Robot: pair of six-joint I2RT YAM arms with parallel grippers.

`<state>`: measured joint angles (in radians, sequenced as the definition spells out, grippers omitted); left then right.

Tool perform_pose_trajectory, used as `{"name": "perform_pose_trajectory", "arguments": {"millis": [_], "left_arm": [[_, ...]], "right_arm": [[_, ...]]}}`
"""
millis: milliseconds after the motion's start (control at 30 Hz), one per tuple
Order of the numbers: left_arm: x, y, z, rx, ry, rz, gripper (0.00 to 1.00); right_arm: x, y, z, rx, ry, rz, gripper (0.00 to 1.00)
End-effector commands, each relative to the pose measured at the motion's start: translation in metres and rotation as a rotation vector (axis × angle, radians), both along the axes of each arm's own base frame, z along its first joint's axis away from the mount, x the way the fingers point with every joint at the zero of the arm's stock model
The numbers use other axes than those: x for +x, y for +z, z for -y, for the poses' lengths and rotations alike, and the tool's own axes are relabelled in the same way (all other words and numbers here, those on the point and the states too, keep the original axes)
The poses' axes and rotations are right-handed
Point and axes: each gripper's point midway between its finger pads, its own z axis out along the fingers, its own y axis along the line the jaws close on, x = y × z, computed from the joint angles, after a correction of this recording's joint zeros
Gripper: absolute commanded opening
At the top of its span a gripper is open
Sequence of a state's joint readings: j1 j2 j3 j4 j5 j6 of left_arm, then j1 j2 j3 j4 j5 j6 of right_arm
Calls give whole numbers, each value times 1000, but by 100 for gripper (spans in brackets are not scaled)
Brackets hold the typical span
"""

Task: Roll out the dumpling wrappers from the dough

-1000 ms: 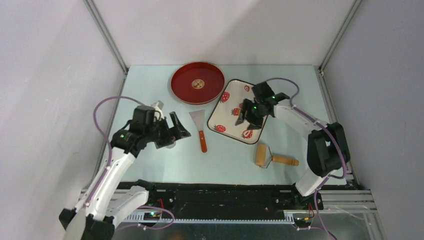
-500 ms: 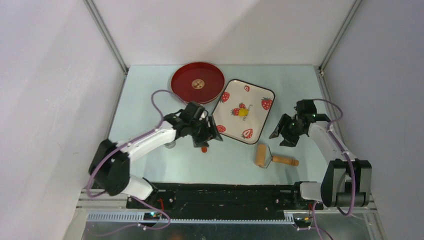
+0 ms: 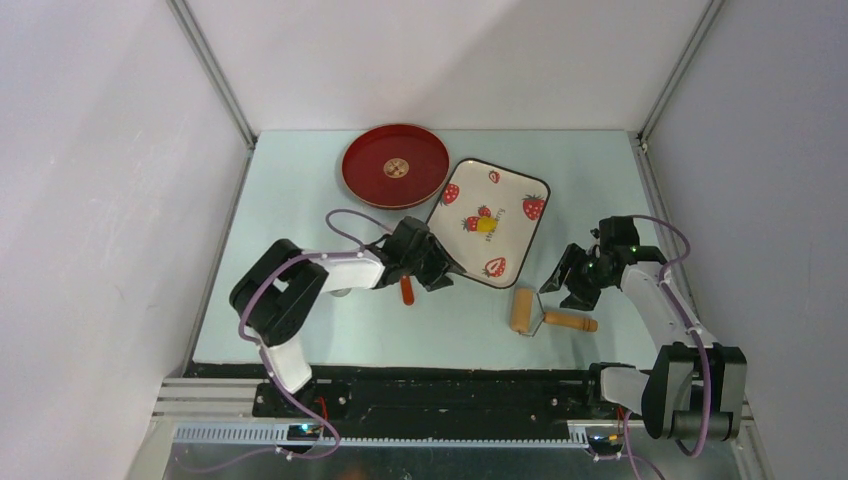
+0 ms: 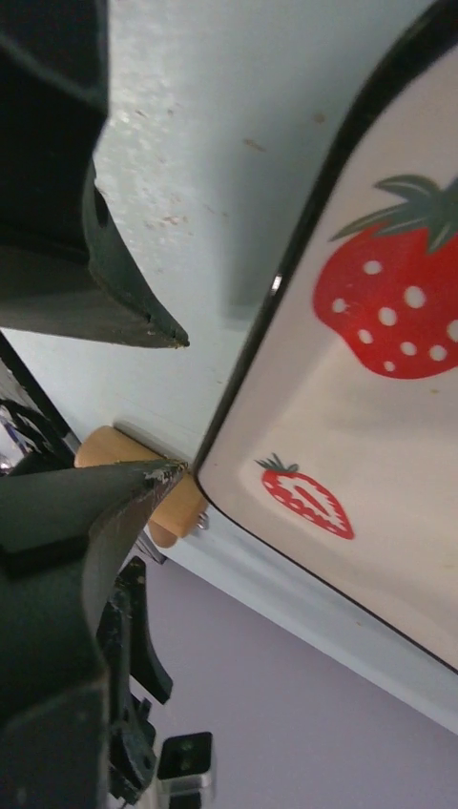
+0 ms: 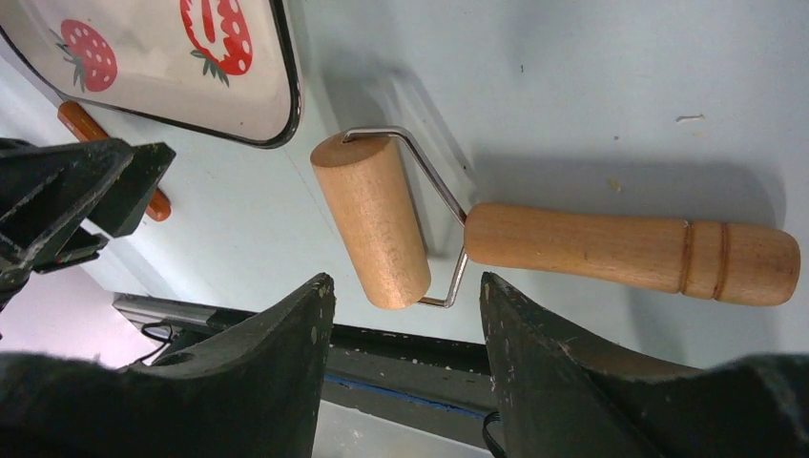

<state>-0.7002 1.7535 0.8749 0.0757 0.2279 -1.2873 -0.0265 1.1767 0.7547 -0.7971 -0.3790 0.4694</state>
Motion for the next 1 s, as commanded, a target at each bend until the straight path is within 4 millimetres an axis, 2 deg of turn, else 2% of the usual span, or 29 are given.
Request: {"name": "perform_pose_trajectory", "arguments": {"millis": [0,333,567,800,867,967], "left_arm": [[29,15,14,-82,91,61,49],[39,-16,0,-80,220,-16,40],[39,-32,-13,-64,268,-59,26],[31,-44,-26,-44,288,-94,8],[29,-44,-29,-41,290,-94,2],[24,-43,-33,-39,293,-95,0]], "right_arm": [[-1,5,-2,18,5,18,62],[-2,8,-4,32,11,25,62],[-9,10,-7,18,25,21,61],[-27,5,-36,-28,120,-21,62],[-28,0,-42,-48,130,-34,64],[-26,-6,-51,-63,125,-47,71]]}}
